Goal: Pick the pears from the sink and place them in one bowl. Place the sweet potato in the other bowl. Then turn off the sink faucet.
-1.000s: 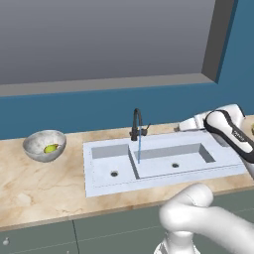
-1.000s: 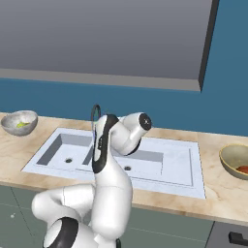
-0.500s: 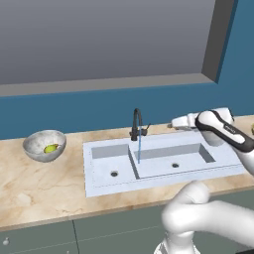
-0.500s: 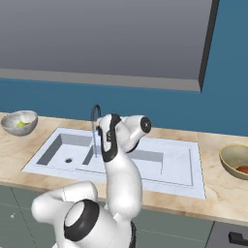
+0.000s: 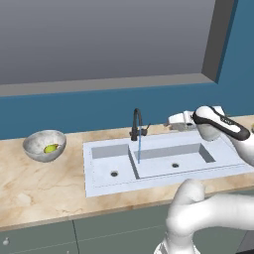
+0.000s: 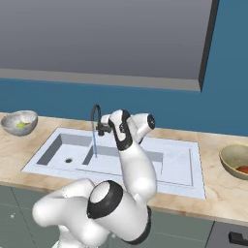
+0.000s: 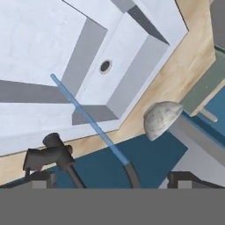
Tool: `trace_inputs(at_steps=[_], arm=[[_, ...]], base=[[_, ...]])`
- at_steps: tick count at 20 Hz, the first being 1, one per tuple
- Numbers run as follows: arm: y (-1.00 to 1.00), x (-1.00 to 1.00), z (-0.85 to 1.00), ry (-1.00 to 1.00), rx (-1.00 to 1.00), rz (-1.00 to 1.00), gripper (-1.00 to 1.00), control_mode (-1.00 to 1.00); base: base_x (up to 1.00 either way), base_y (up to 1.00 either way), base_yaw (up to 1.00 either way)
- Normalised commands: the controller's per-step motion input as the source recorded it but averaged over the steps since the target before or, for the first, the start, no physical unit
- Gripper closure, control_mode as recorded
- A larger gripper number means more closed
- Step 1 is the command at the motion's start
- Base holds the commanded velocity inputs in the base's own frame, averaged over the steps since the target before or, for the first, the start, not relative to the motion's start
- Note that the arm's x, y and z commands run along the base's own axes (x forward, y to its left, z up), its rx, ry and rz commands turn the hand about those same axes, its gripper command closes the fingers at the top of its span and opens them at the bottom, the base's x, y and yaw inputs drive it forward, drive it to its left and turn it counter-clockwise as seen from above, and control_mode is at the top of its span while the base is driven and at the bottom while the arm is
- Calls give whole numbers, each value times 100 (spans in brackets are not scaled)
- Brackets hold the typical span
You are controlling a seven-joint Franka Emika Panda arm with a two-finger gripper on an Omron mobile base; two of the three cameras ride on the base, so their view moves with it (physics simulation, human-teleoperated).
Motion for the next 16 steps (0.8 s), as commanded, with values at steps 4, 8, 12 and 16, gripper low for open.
trace_inputs(at_steps=[4,8,12,16], arm=[[-28,44,-41,-17,-3,22,-100,-100],[-8,44,-51,-28,-9,21,-100,-100],[0,37,-59,-35,-15,15,-100,-100],[0,22,-58,-34,-14,5,-100,-100]], base=[[0,0,0],[0,0,0],[0,0,0],[0,0,0]])
